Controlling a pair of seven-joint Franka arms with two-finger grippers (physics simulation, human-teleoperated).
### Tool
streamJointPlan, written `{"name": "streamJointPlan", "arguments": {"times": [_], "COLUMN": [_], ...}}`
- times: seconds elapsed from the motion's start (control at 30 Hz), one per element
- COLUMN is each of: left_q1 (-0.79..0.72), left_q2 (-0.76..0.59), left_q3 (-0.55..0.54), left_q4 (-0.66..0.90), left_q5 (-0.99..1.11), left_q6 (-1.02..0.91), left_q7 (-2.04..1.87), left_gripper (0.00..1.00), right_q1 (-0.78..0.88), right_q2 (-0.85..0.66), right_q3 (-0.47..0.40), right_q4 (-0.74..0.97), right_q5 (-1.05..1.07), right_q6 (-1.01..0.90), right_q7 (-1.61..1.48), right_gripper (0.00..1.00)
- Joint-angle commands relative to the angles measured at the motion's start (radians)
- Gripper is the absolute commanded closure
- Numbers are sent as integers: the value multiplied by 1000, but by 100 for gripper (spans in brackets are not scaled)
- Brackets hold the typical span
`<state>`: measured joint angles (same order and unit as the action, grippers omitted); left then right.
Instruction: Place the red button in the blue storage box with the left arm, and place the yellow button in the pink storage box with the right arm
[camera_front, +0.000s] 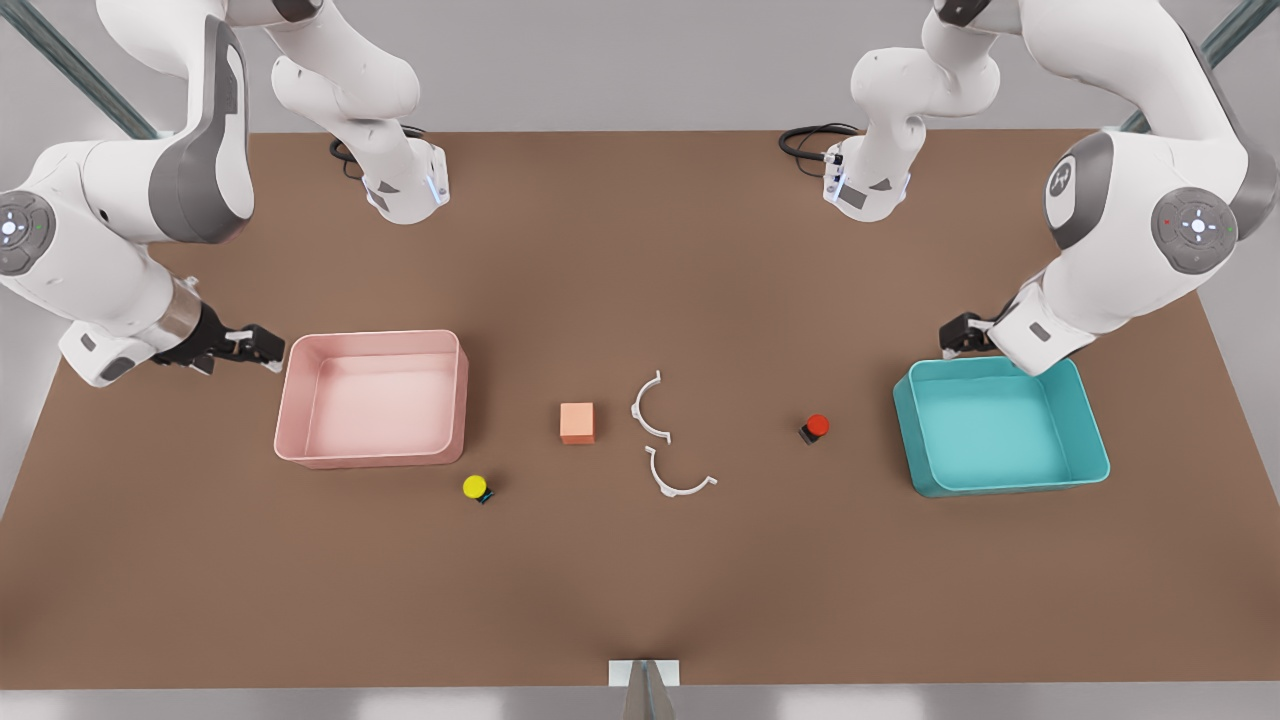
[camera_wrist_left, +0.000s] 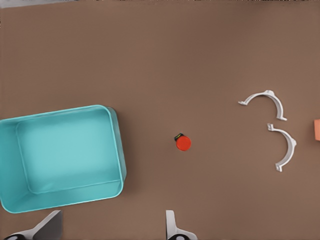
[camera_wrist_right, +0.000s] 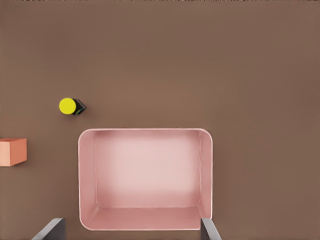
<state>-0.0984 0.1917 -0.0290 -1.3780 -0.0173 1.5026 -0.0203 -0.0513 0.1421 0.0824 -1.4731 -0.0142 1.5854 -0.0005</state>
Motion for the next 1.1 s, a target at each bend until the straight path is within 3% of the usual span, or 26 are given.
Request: {"name": "streamJointPlan", "arguments": {"times": [0.0,0.13,0.17,0.23,0.37,0.5,0.63,0.83,1.07], "left_q1": [0,-84,-141,-210,-233,-234,-236,-231,-233], "left_q2": [2,47,92,147,206,196,146,186,235], "left_q3": [0,-2,0,0,1,4,4,11,15], "left_q4": [0,0,0,-45,-191,-410,-658,-693,-702], "left_q5": [3,0,0,-3,28,68,71,96,94], "left_q6": [36,38,70,226,502,780,1070,1168,1182], "left_q7": [7,5,2,-38,-56,-58,-56,-58,-58], "left_gripper": [0,0,0,0,0,0,0,0,0], "right_q1": [1,8,10,31,228,228,235,163,145], "right_q2": [-1,25,94,207,547,640,640,631,646], "right_q3": [0,46,148,165,152,160,165,206,206], "right_q4": [0,2,49,108,416,404,272,86,27], "right_q5": [0,0,-1,-12,-118,-110,-107,-79,-87], "right_q6": [25,31,36,154,215,350,429,533,642], "right_q7": [0,-1,16,-33,17,22,28,17,17], "right_gripper": [0,0,0,0,0,0,0,0,0]}}
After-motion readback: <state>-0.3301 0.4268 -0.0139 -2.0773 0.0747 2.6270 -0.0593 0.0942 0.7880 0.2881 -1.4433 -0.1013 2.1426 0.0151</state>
